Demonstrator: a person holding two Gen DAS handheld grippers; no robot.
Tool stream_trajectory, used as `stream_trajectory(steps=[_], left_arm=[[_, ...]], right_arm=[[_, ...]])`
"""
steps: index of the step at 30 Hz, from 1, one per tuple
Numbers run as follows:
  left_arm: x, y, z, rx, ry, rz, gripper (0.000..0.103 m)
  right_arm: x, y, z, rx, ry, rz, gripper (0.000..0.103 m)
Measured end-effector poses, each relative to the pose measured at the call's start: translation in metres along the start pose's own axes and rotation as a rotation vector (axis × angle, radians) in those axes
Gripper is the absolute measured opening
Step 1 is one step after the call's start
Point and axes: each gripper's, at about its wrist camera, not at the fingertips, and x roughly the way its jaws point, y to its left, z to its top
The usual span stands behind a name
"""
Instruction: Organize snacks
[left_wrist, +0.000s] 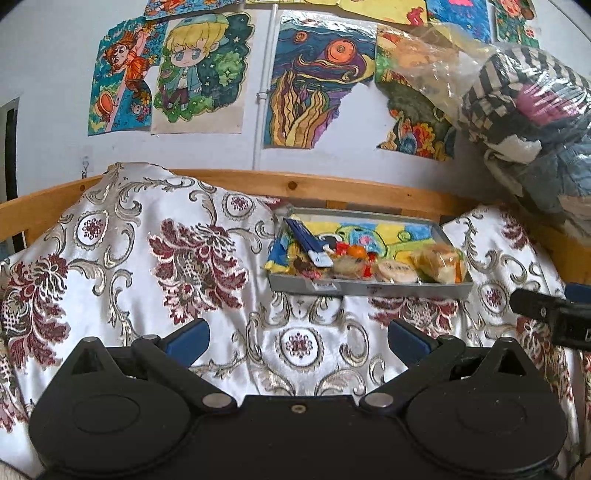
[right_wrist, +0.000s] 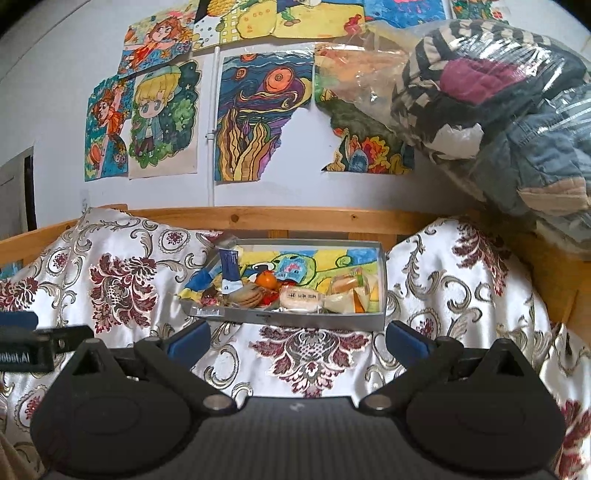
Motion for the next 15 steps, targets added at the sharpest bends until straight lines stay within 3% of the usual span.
stream_trajectory(steps=[15], left_arm=[[-0.013, 0.01, -0.019, -0.028, 0.019, 0.007, 0.102]], right_arm=[[-0.016, 0.017, -0.015, -0.043, 0.023, -0.06, 0.103]])
